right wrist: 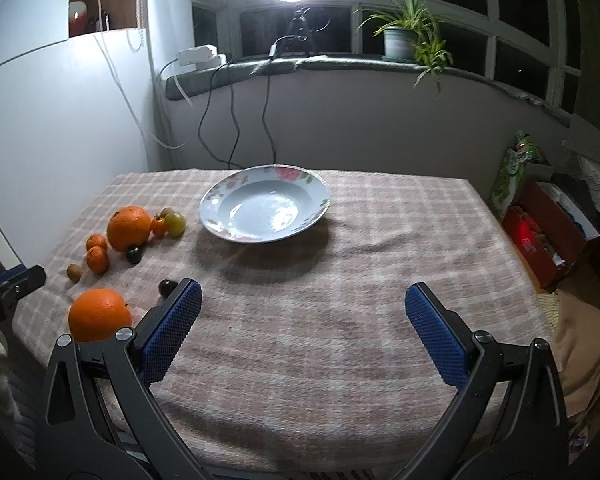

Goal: Organize fruits
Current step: 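Move the right gripper to the large orange and close on it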

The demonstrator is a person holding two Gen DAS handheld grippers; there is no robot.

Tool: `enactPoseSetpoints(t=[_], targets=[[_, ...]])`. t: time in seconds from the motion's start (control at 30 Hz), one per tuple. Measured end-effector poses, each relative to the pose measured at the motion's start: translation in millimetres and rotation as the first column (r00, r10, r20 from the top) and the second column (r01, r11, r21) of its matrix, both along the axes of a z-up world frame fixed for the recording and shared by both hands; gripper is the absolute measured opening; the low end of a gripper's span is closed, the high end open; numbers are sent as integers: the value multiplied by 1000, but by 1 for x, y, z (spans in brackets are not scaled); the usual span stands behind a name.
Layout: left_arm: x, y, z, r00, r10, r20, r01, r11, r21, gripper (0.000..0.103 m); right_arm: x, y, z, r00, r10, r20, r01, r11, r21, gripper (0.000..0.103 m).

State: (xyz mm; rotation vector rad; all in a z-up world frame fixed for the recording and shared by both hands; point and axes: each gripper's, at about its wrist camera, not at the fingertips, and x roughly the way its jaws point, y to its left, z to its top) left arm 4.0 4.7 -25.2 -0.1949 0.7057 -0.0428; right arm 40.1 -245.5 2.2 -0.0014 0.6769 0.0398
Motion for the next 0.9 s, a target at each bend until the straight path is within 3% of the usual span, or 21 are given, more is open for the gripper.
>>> enactPoseSetpoints(t=[0.3,0.57,0.9], targets=[[3,6,-19,996,-53,-67,44,992,-117,80,11,20,-16,989,128,-73,-121,988,94,103],[5,9,-30,988,-108,-109,82,973,-217,78,24,41,-32,954,264,-146,-228,948,221,103],[5,5,-41,981,-138,-139,102,966,-239,78,39,73,-48,892,398,-215,-308,882,357,103]])
